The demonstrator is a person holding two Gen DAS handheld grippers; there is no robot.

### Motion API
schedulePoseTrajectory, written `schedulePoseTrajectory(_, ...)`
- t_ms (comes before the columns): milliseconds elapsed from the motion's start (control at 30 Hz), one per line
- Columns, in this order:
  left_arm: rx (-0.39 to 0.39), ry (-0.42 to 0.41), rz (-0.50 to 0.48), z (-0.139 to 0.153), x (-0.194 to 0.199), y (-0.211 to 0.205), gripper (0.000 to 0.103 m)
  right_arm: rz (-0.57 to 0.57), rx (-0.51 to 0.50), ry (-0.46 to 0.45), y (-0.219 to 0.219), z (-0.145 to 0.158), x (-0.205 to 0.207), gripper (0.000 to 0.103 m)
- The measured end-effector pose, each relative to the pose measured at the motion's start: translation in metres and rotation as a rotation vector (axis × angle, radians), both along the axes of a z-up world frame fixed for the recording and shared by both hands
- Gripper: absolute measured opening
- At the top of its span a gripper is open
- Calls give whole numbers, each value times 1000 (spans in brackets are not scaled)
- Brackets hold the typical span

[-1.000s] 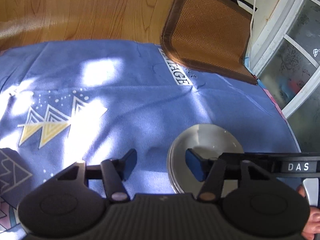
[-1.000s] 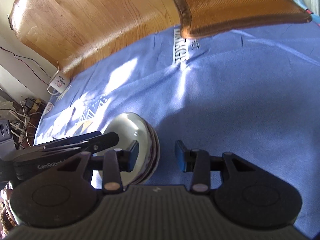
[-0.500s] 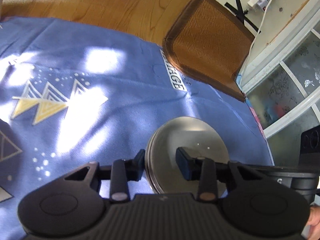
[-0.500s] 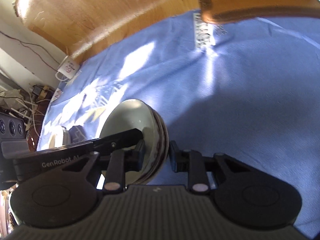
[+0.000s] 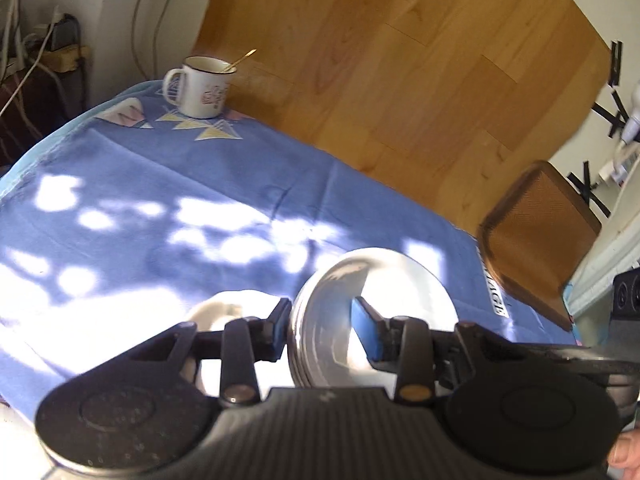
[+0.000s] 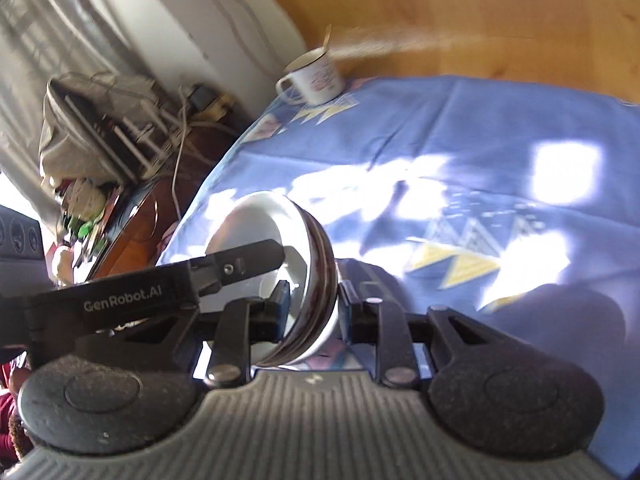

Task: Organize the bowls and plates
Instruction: 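Lift the plate and bowl stack with both tools and carry it toward the mug, then set the stack down on the cloth and open both tools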

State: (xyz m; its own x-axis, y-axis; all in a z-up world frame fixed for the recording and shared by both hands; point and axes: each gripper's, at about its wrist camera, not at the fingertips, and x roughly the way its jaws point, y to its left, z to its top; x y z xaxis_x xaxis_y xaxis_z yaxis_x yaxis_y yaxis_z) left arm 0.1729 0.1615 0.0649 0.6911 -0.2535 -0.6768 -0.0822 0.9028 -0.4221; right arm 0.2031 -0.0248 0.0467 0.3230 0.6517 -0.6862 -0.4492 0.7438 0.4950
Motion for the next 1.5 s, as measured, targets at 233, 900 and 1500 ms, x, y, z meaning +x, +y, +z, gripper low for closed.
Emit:
schedulePoseTrajectory(233,-42,57,42,-31,5,36,32,14,-63,58,36,-20,3,27)
schedulePoseTrajectory(900,-22,37,62,-39,5,46,32,-2,-109,-15,41,-16,7,33)
schedulePoseTrajectory(1500,269,-94,132,-32,-115,-1,49,-96,-82,-321,-6,-32,-120,35)
